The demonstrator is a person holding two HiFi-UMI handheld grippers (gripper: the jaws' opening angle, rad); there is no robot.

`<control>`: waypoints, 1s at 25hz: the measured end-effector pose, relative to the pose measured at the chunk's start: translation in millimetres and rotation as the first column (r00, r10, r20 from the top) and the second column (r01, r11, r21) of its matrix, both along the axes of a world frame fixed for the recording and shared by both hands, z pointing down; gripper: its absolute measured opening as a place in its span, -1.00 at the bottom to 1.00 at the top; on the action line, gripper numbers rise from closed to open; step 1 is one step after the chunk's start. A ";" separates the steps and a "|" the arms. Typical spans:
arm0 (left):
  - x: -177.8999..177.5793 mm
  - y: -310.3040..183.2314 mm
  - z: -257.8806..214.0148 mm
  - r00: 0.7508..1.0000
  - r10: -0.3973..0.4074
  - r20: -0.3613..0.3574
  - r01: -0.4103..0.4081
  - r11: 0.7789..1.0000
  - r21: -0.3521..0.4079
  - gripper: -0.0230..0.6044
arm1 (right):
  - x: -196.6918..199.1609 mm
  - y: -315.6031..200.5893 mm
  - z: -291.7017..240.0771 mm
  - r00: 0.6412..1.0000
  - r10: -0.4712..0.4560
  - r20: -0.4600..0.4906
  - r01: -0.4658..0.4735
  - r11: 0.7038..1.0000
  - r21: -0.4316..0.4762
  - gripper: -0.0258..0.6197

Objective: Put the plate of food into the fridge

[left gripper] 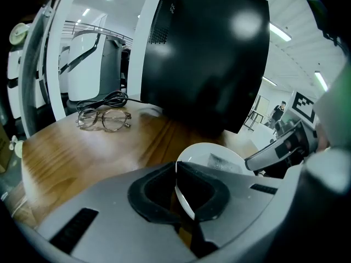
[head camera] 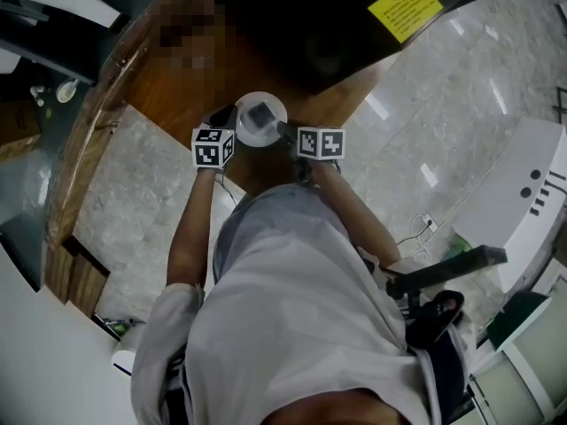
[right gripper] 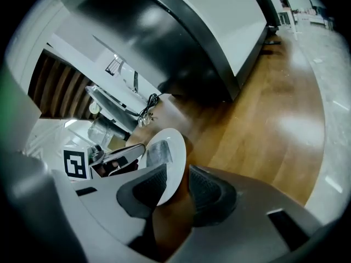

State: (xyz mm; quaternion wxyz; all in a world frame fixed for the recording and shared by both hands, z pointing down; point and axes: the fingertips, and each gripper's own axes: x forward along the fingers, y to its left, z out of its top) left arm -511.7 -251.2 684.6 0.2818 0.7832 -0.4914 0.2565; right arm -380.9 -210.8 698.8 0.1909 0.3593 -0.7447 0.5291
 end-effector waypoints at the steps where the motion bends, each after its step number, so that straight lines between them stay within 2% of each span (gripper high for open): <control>1: 0.1 -0.1 0.3 1.000 0.000 0.001 0.000 1.000 -0.002 -0.86 | -1.8 0.2 0.3 1.000 0.006 0.021 -0.006 1.000 -0.008 -0.51; 4: 0.0 -0.7 0.6 1.000 -0.008 0.004 0.008 1.000 -0.003 -0.86 | -9.4 0.5 0.2 0.995 0.032 0.099 -0.027 0.999 -0.046 -0.51; 9: -0.7 -0.9 0.4 1.000 -0.017 0.004 0.017 1.000 -0.006 -0.86 | -9.4 -3.6 1.5 0.964 0.149 0.219 -0.120 0.983 -0.140 -0.61; 11: -1.6 -1.9 1.9 1.000 -0.028 0.007 0.028 1.000 -0.009 -0.86 | -11.2 -4.1 1.9 0.938 0.196 0.286 -0.141 0.969 -0.203 -0.67; 15: -5.1 -3.4 3.7 0.998 -0.058 0.028 0.059 0.998 -0.014 -0.86 | -29.4 4.7 -0.8 0.840 0.289 0.459 -0.125 0.927 -0.354 -0.71; 17: -5.4 -4.0 4.3 0.998 -0.059 0.033 0.060 0.998 -0.018 -0.86 | -31.7 7.1 -1.2 0.827 0.290 0.481 -0.117 0.926 -0.358 -0.79; 22: -3.3 -3.7 8.8 0.998 -0.041 0.051 0.042 0.999 -0.005 -0.86 | -31.5 7.0 2.8 0.835 0.247 0.492 -0.089 0.943 -0.322 -0.81; 25: 3.3 -0.5 15.3 0.998 -0.006 0.067 0.006 1.000 0.001 -0.86 | -26.3 10.0 6.2 0.817 0.261 0.514 -0.086 0.936 -0.341 -0.81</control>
